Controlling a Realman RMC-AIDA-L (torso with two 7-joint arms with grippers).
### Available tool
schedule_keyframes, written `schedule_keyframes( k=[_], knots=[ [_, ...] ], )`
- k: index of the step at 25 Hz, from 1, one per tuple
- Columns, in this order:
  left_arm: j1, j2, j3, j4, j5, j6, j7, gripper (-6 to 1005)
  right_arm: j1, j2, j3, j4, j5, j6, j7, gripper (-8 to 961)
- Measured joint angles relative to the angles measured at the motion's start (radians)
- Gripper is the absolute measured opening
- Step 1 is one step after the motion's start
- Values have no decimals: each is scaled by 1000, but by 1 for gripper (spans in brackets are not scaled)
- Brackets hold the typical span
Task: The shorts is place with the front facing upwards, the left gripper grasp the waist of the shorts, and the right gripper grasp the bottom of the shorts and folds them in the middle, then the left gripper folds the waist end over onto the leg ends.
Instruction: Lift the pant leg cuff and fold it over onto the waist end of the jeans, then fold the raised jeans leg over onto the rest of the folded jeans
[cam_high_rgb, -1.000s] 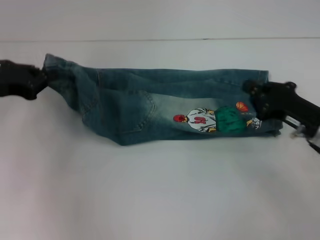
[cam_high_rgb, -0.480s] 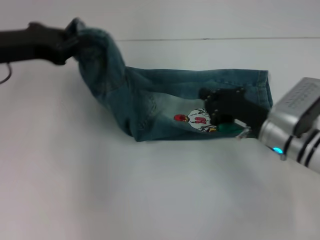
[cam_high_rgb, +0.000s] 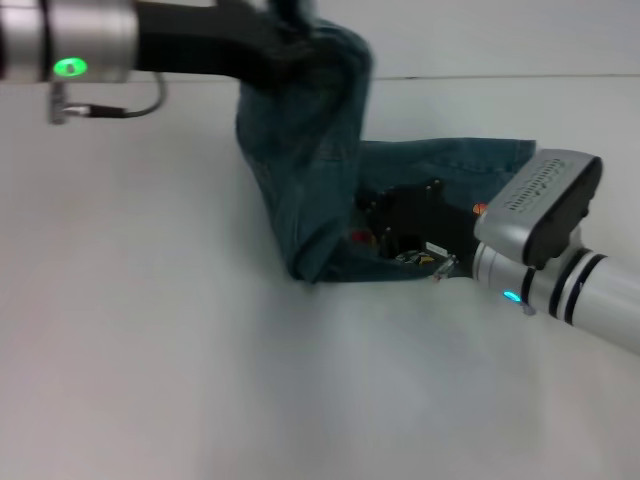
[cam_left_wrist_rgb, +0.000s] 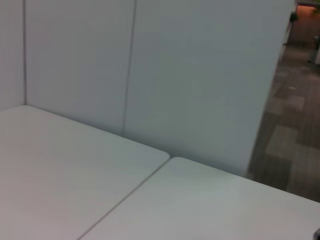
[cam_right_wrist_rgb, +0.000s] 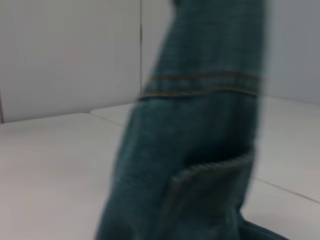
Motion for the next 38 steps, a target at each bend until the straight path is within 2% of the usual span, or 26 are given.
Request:
schedule_keyframes(
  k=[7,11,14,18,19,20,22,23,24,25,27,30,31,32,38],
  knots=[
    [-87,-8,166,-70,-16,-130,-55,30,35,2,5,17,-27,32,-1,-1],
    [-126,-9,211,-117,-45,-190,-55,31,32,2,5,17,-27,37,-1,-1],
    [-143,-8,234,-137,-51,-227,-55,33,8,-6,-1,17,-29,10,7,-1],
    [-146,-8,256,-140,-52,-261,-55,36,-91,-19,-6,-38,-59,-78,48,-1],
    [-146,-8,259,-142,-52,-267,-55,37,-168,-21,-7,-101,-67,-146,81,-1],
    [-146,-8,262,-144,-52,-273,-55,38,-168,-21,-7,-101,-67,-146,81,-1],
    [-146,-9,270,-148,-52,-285,-55,39,-247,-22,-9,-169,-68,-207,111,-1],
    [-146,-9,275,-149,-53,-290,-55,40,-291,-23,-10,-204,-69,-235,127,-1],
    [-146,-10,282,-150,-54,-295,-55,41,-367,-25,-10,-265,-69,-284,153,-1],
    [-146,-11,290,-151,-57,-301,-55,42,-367,-25,-10,-265,-69,-284,153,-1],
    [-147,-13,310,-157,-66,-318,-55,43,-441,-28,-13,-321,-69,-342,162,-1],
    [-152,-14,370,-181,-104,-360,-56,46,-528,-31,-10,-382,-68,-433,166,-2],
    [-155,-14,428,-201,-142,-396,-55,47,-555,-33,-5,-398,-68,-463,172,-2],
    [-155,-14,428,-201,-142,-396,-55,47,-573,-36,0,-408,-67,-483,180,-2],
    [-165,-17,638,-231,-237,-524,-55,52,-627,-44,18,-421,-69,-552,198,-2]
  ],
)
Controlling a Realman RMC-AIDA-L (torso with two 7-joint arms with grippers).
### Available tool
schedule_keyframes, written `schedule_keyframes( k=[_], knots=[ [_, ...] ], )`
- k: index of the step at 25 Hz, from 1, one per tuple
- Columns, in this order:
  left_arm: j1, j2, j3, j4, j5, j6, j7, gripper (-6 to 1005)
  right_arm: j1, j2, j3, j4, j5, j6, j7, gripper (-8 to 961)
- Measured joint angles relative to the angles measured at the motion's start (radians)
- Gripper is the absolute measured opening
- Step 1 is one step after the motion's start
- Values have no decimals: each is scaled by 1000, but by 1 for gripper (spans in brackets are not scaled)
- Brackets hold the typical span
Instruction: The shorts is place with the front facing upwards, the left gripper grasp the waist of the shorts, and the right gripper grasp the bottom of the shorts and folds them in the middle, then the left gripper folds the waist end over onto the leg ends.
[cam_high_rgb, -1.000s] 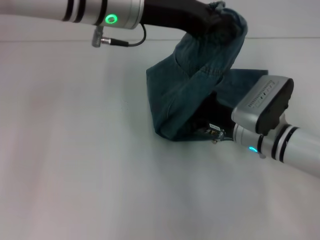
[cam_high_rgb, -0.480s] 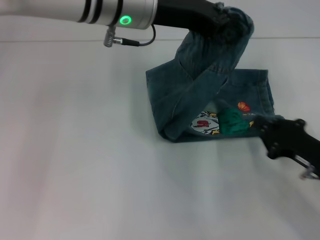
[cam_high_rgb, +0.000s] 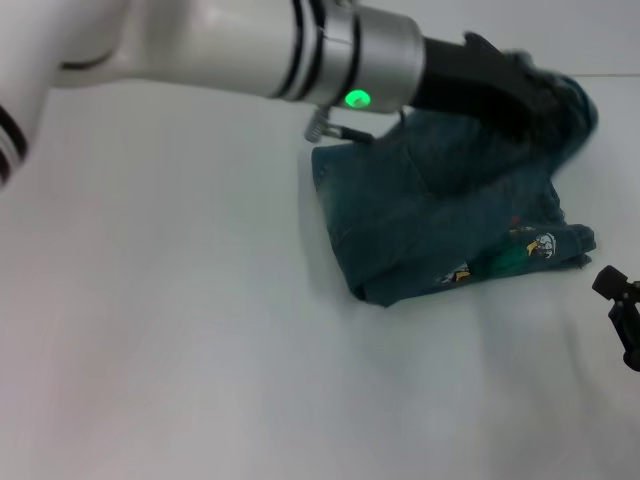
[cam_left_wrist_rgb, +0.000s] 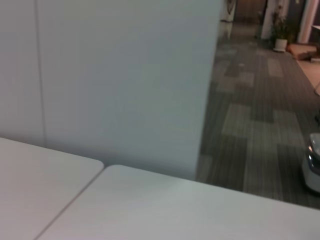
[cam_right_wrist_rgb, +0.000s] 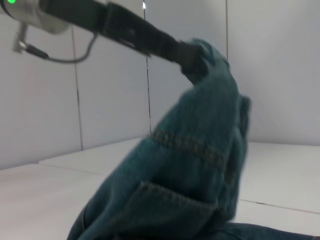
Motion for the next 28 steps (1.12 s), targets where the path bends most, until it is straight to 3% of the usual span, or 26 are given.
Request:
schedule_keyframes(
  k=[6,9,16,20,28],
  knots=[
    [-40,-1,185,-77,-63,-154,-1,57,-5,8,-8,-1,-17,-19,2,-2],
    [-43,-1,257,-99,-96,-247,-2,230,4,8,-8,-1,-35,-21,15,-2],
    [-7,4,207,-86,-99,-220,18,396,13,1,-4,-19,-48,-19,48,-2],
    [101,4,105,-33,-123,-122,125,503,17,0,-11,-80,-79,-20,125,-2],
    [432,5,-137,39,-285,199,438,792,25,10,-12,-300,-248,-79,397,36]
  ],
)
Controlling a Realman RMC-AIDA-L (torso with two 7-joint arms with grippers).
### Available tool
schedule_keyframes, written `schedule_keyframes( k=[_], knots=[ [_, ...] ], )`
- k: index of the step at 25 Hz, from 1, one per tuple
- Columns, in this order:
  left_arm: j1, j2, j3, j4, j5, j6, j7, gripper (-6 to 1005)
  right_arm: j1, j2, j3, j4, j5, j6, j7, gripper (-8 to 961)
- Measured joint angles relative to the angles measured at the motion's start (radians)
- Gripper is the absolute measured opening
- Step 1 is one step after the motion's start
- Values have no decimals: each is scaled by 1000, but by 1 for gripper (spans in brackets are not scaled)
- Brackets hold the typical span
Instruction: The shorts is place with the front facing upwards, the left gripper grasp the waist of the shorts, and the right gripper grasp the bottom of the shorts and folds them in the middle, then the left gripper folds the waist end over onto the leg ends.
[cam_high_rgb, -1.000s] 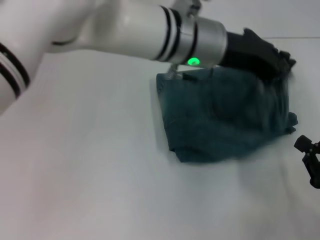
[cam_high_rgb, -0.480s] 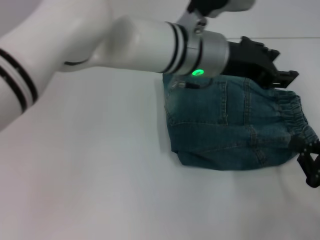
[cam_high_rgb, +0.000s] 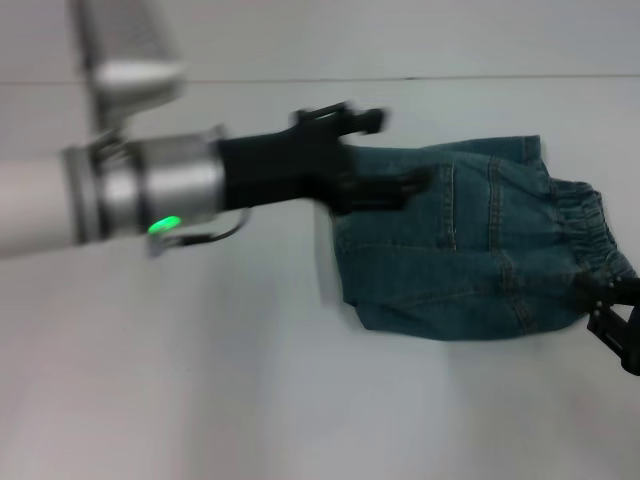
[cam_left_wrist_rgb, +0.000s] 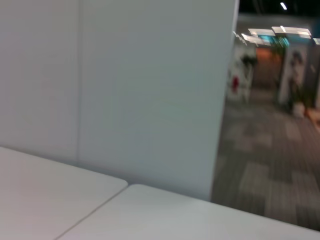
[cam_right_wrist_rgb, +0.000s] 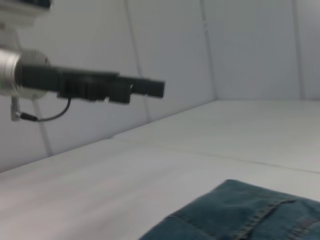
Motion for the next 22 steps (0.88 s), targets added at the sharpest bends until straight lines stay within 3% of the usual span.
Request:
schedule_keyframes(
  k=[3,8,12,17,19,22],
  knots=[
    [95,0,-103,-29,-10,120,89,903,2,3,5,-73,-48,-65,68,73],
    [215,9,-280,-104,0,292,203,921,2,2,9,-184,-89,-176,184,203],
    [292,42,-403,-173,41,421,277,921,5,4,14,-283,-161,-222,298,356],
    [332,93,-531,-255,146,560,324,921,4,5,29,-357,-218,-275,366,598],
    [342,106,-613,-271,230,615,328,921,-1,4,49,-368,-225,-311,367,697],
    [348,112,-668,-271,280,644,327,921,-10,3,74,-381,-230,-347,358,819]
  ],
)
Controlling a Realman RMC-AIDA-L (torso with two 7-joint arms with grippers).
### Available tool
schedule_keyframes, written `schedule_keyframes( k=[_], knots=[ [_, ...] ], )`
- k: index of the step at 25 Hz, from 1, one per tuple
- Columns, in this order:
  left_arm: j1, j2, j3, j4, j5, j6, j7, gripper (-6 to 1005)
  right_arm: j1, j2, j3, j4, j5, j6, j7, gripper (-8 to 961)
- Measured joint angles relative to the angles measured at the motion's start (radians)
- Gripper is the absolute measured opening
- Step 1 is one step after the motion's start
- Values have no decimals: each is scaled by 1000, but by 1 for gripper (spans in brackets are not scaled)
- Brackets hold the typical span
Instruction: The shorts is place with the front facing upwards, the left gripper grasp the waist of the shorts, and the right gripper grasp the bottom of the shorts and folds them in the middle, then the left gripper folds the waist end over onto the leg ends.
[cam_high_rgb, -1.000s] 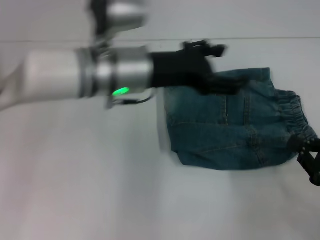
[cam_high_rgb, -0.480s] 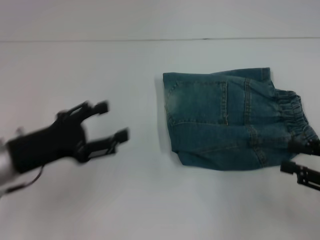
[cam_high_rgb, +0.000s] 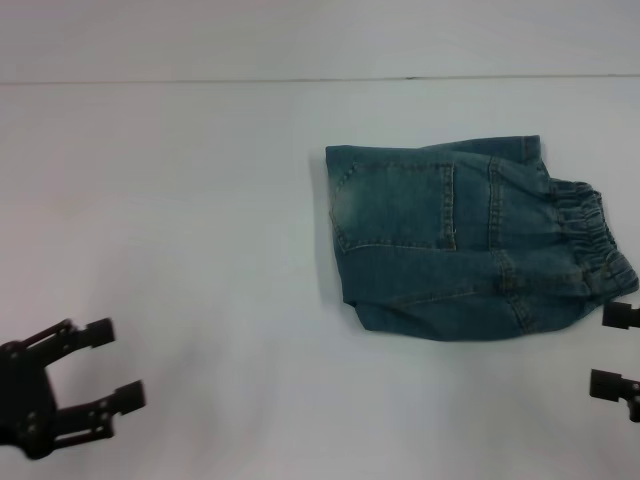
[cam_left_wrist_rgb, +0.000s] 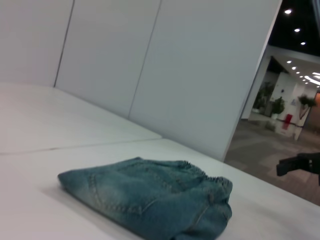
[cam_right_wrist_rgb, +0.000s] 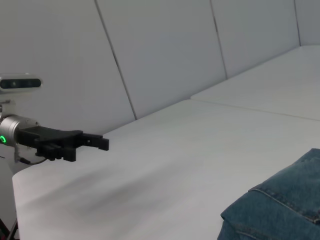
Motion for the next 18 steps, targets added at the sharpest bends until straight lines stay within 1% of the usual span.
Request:
schedule_keyframes(
  k=[3,5,7,11,18],
  knots=[
    [3,12,-71,-1,59,37,-4,921,-9,1,20,-11,-15,-20,-10,886],
    [3,16,-101,-3,88,48,-6,921,-13,3,33,-14,-27,-30,-18,930],
    [1,19,-117,-4,108,50,-13,921,-17,2,45,-14,-32,-35,-27,928],
    [-8,21,-119,0,140,52,-35,921,-27,2,62,-15,-34,-39,-48,925],
    [-28,27,-113,1,184,86,-45,921,-18,2,54,-11,-71,-40,-56,924]
  ],
)
